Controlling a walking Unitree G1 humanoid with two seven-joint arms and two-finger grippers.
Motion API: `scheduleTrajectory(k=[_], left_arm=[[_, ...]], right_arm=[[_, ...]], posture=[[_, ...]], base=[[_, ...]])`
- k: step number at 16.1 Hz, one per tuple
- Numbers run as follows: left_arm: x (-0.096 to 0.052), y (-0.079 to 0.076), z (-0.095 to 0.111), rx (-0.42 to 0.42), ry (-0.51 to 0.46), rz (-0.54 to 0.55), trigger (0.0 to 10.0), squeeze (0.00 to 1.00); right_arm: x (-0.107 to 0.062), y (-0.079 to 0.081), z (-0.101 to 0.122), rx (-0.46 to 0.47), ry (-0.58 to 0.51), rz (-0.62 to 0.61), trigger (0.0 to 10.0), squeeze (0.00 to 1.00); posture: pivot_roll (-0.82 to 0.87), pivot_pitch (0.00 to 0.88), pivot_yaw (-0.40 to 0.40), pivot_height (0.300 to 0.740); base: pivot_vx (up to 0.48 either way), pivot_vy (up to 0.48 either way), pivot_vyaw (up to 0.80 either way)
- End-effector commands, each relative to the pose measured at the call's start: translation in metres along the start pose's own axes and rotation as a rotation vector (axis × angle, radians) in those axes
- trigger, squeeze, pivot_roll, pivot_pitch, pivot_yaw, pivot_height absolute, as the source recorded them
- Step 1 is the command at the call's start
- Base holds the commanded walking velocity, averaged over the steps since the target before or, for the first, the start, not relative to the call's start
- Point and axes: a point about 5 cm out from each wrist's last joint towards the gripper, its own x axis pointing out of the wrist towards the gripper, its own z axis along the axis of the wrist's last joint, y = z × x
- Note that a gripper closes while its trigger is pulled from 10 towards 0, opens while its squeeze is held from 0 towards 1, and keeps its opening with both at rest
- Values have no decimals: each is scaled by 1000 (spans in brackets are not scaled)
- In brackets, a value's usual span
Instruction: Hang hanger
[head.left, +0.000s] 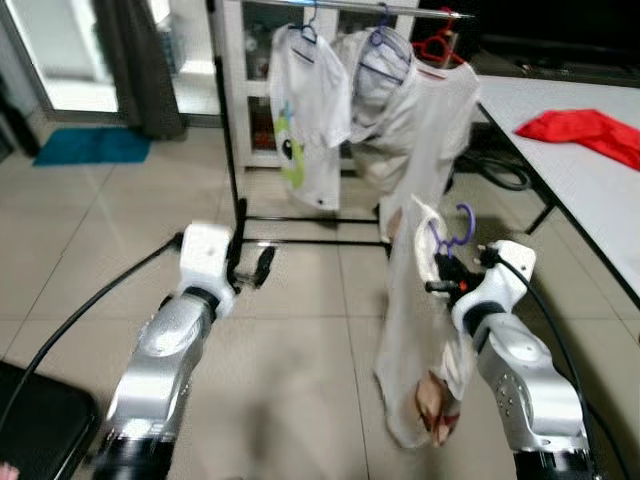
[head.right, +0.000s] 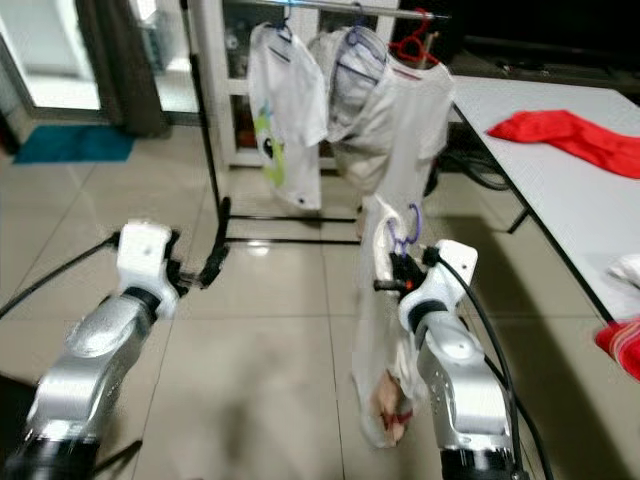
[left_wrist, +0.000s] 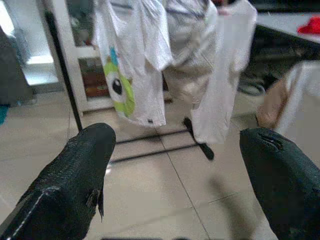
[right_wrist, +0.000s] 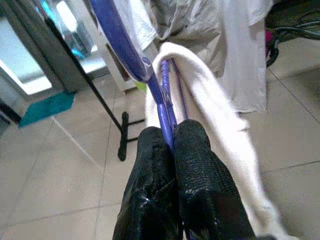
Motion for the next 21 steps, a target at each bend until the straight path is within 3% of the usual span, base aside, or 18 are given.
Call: scheduleTrajectory(k=[1,4,7,8,10,21], left_arm=[[1,0,2,7,-4,1,10000,0],[-4,-3,-3,6,6,-5,10000,0],[0,-4,-1,13,11,-18,10000,0],[-1,-4,-2,11,11,-17,10000,0],[-2,-2,-3,1,13,7,10000,0],[3,-2,4,30,5,-17,10000,0]], right_arm=[[4,12,13,-8,-63,42,10000,0],[5,17,9,52,-55,38,10000,0],[10,28,16,-31,-78,129,10000,0],[11,30,16,-17,-80,132,10000,0],[12,30,15,-3,-77,112,10000,0],[19,28,21,-14,-87,113,10000,0]], posture=[[-66,0,-37,740],[-50,0,-54,740],[-47,0,-49,740],[-46,0,-53,740],[-31,0,-67,740],[-53,0,-52,740]], base=[[409,0,800],[407,0,0],[406,0,0],[405,0,800],[407,0,800],[405,0,0]])
